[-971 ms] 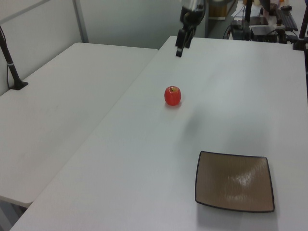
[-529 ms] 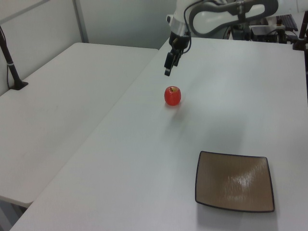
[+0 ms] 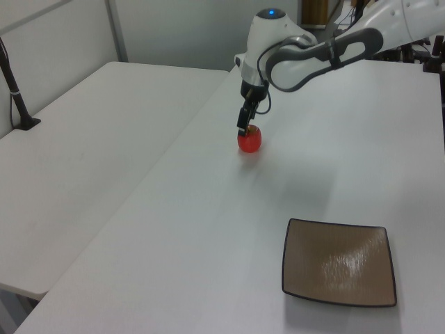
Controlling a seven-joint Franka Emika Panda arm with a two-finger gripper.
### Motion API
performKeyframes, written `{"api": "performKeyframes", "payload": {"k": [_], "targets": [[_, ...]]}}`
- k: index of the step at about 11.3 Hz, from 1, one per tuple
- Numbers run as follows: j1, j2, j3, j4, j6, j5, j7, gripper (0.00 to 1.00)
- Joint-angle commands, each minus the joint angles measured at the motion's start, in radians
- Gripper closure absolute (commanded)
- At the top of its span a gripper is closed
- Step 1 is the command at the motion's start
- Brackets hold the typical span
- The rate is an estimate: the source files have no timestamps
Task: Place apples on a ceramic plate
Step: 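Lower the gripper around the red apple and close it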
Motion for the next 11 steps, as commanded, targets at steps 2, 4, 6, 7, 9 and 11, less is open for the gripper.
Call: {"api": "performKeyframes", "payload": {"k": [2, 4, 6, 7, 9, 11], "targets": [[0.011, 0.014, -0.002, -0.027, 0.026, -0.053, -0.014, 0.00], [0.010, 0.016, -0.001, -0.038, 0.026, -0.071, -0.012, 0.00], [0.011, 0.016, 0.003, -0.040, 0.040, -0.071, -0.015, 0.19], [0.011, 0.016, 0.003, -0.041, 0.042, -0.073, -0.017, 0.47], [0.013, 0.014, 0.004, -0.041, 0.040, -0.078, -0.015, 1.00], [0.013, 0.008, 0.004, -0.041, 0.040, -0.076, -0.015, 1.00]]}}
